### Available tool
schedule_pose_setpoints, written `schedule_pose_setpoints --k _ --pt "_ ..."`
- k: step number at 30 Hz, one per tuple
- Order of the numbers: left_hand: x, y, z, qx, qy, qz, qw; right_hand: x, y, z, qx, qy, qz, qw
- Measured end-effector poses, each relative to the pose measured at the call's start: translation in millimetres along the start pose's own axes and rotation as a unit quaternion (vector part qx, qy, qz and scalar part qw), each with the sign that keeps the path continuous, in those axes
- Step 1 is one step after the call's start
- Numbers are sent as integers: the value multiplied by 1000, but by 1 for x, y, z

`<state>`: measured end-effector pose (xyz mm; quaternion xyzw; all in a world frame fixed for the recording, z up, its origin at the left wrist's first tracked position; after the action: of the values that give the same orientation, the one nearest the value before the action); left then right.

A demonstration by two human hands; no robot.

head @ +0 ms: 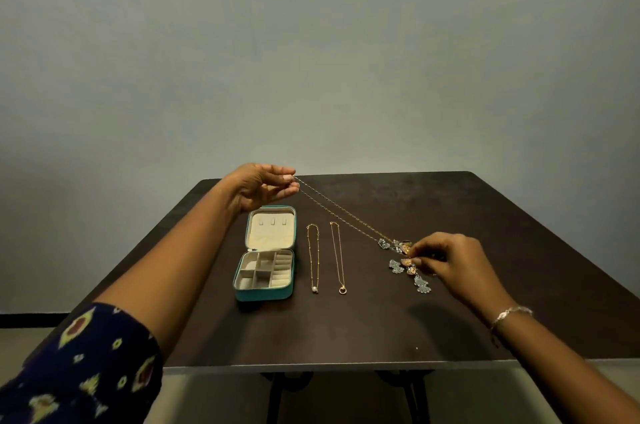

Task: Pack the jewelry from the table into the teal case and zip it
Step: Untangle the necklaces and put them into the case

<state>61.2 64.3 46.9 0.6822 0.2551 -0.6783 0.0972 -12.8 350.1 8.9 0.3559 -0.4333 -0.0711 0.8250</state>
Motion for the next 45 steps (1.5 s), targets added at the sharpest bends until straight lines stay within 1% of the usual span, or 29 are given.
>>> schedule_pose_setpoints --k 2,4,9,11,13,16,21,27,31,36,41,45 --pt "1 -1 15 -23 -14 48 998 4 -12 -9 -8 79 -61 995" --pt "3 -7 29 -32 -29 89 995 7 -26 -20 -17 138 -106 985" --pt "9 -33 63 -31 -80 177 980 15 -55 -35 -39 205 -140 968" --pt "16 -44 77 -29 -93 199 975 18 -65 -36 -59 239 -162 955" --pt "26 -53 90 -27 -97 215 972 18 -76 -35 -67 254 -178 948" --pt "46 -60 113 -35 -93 245 964 13 -92 -29 -66 252 -210 942" --pt "73 -62 148 -51 -96 334 936 1 -111 -15 -63 217 -259 939" --pt "98 -74 175 -12 -103 431 896 -9 -124 -9 -107 195 -288 931" --pt "113 -79 185 19 -108 485 868 -10 -126 -9 -106 201 -287 931" --pt "125 -82 191 43 -101 510 853 -14 -128 -7 -107 188 -275 937" --pt "133 -77 194 36 -89 539 837 -23 -130 -5 -91 153 -265 948" --pt "136 -76 194 28 -89 553 828 -22 -130 -4 -89 153 -257 950"
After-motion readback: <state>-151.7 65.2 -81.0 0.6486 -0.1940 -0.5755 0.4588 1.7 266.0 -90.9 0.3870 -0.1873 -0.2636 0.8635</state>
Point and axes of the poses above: each hand's wrist, its own z-axis towards the middle knuckle, its own y-axis out of the back of the hand, x = y × z, the point moved 8 cm from there along z, towards the middle knuckle, and after that the axes turned 5 degrees about -y, right-handed, at the moved point
